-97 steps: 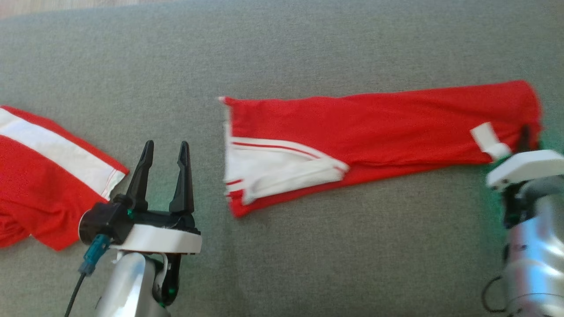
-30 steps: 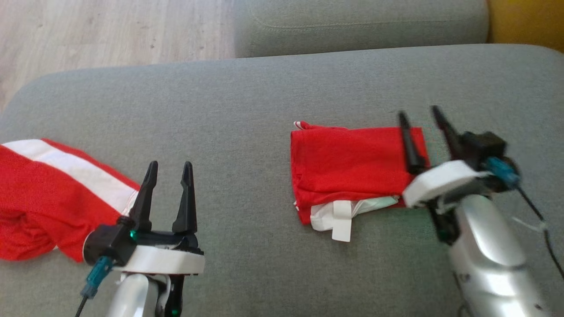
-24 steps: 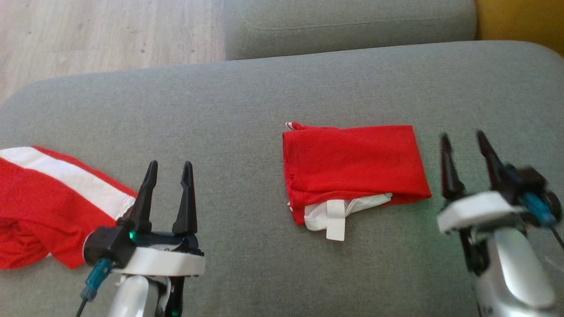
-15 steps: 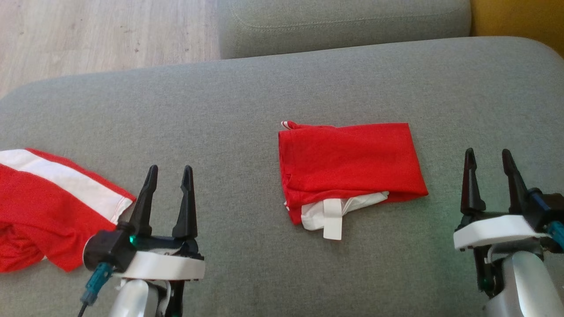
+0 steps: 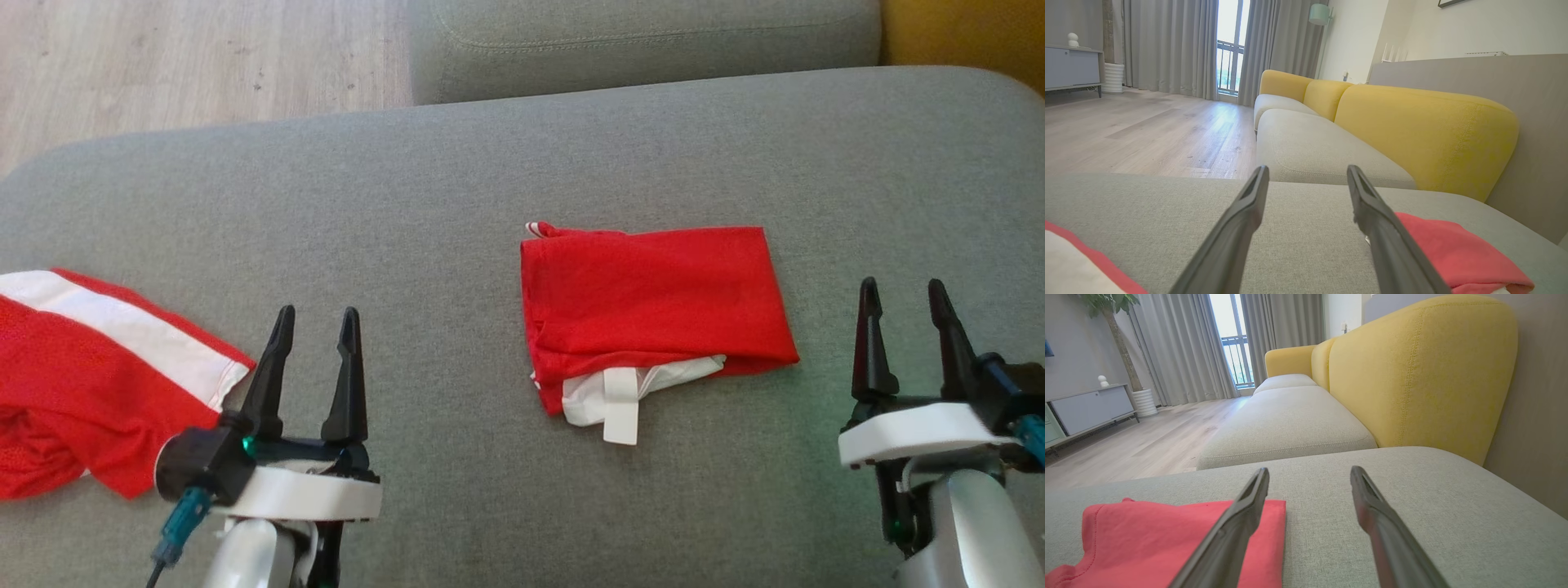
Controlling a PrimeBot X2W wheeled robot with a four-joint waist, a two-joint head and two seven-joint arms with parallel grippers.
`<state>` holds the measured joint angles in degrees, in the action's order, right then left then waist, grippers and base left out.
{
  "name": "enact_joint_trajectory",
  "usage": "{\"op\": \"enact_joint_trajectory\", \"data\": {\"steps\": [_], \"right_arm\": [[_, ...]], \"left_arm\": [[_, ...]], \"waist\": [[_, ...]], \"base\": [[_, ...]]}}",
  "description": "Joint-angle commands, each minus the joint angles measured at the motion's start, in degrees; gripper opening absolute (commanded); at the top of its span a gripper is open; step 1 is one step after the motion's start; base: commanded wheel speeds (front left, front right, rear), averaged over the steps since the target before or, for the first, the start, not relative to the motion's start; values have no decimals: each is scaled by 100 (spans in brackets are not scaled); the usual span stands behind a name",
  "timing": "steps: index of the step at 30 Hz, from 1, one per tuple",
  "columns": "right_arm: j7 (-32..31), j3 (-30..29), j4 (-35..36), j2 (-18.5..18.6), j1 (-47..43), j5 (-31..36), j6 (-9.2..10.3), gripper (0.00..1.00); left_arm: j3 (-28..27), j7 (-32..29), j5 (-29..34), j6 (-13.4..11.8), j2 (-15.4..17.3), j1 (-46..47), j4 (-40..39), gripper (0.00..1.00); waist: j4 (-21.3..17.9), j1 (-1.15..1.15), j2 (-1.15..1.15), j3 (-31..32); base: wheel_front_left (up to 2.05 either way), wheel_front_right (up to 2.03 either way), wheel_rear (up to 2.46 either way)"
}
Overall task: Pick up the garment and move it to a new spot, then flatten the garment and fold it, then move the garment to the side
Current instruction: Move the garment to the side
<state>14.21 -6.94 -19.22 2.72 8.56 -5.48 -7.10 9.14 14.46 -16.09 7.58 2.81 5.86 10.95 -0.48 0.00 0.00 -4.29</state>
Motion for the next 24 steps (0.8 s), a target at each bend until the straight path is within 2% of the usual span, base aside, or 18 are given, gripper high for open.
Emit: {"op": "enact_joint_trajectory", "data": {"steps": [1,13,24], "right_arm": [[33,159,218,17,65,5,-39,100],[-105,365,227,16,260,-45,-39,100],[-358,336,-254,16,513,-27,-39,100]], "left_arm": [[-162,54,13,-9,7,132,-196,100],[-88,54,11,-9,7,269,-205,100],[61,54,-29,-9,7,451,-231,100]], "waist": [[16,0,0,-15],[166,0,0,-233],[493,0,0,-569]], "base": [[0,0,0],[0,0,0],[0,0,0]]}}
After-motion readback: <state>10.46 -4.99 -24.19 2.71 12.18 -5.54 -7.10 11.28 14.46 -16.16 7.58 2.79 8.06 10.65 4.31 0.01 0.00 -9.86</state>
